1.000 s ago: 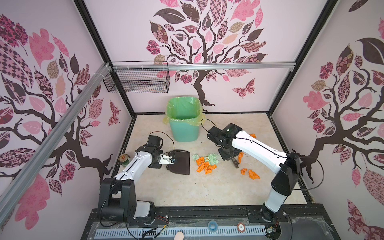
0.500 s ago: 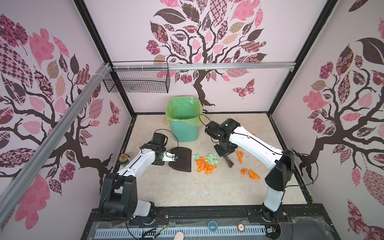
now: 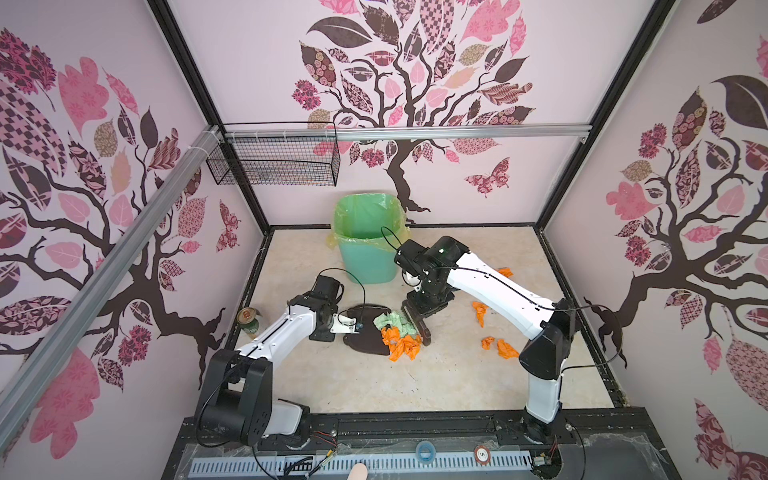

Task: Sweep away the paper scraps from the table
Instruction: 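Push scraps onto the dustpan with the brush while the left gripper holds it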

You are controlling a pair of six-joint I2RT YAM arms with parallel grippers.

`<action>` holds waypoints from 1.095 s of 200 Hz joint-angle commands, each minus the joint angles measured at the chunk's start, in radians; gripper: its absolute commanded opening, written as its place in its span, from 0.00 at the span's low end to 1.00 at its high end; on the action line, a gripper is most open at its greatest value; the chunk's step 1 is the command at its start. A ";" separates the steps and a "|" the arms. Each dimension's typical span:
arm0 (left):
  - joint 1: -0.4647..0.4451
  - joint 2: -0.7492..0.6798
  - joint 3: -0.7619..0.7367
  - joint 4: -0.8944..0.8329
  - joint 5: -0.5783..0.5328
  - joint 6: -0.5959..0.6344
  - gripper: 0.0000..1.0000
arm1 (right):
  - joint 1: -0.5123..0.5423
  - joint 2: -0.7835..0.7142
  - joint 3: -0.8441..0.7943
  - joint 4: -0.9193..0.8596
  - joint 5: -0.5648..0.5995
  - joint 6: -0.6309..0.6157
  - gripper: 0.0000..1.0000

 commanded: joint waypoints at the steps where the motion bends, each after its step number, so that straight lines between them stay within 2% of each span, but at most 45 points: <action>1: -0.005 -0.024 -0.036 -0.034 0.041 -0.049 0.00 | 0.010 0.067 0.012 0.021 -0.135 0.000 0.00; 74: -0.009 -0.009 0.034 -0.086 0.096 -0.116 0.00 | 0.018 0.095 0.129 0.044 -0.202 0.021 0.00; 110: -0.010 -0.018 0.030 -0.082 0.100 -0.124 0.00 | 0.004 0.129 0.239 -0.039 -0.039 0.040 0.00; 136: -0.010 -0.020 0.021 -0.080 0.097 -0.123 0.00 | -0.004 0.079 0.209 -0.037 0.060 0.046 0.00; 219: 0.023 -0.070 -0.052 -0.018 0.070 -0.046 0.00 | -0.056 -0.224 -0.045 -0.039 0.166 0.102 0.00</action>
